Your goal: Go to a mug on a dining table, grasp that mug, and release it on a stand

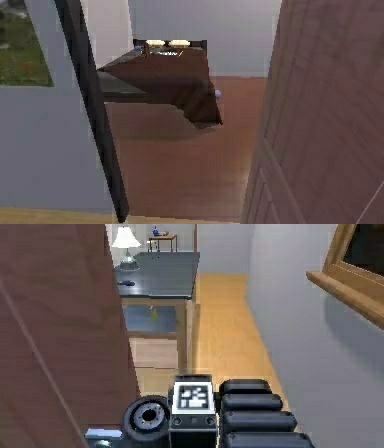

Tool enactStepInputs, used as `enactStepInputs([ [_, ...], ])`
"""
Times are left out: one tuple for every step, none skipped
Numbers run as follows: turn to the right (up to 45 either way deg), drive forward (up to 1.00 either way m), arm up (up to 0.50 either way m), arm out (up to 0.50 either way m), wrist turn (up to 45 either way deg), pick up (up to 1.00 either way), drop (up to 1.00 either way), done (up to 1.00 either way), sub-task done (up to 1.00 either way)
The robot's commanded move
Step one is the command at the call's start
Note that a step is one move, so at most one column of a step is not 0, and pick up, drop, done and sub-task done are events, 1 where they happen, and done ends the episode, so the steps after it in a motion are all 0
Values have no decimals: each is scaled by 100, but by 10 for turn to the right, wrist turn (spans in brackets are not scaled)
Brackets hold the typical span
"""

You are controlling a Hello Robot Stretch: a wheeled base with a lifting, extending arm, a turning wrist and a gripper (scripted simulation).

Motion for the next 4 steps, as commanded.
enactStepInputs([
  [0, 100, 0, 0, 0, 0, 0, 0, 0],
  [0, 15, 0, 0, 0, 0, 0, 0, 0],
  [360, 0, 0, 0, 0, 0, 0, 0, 0],
  [0, 50, 0, 0, 0, 0, 0, 0, 0],
])
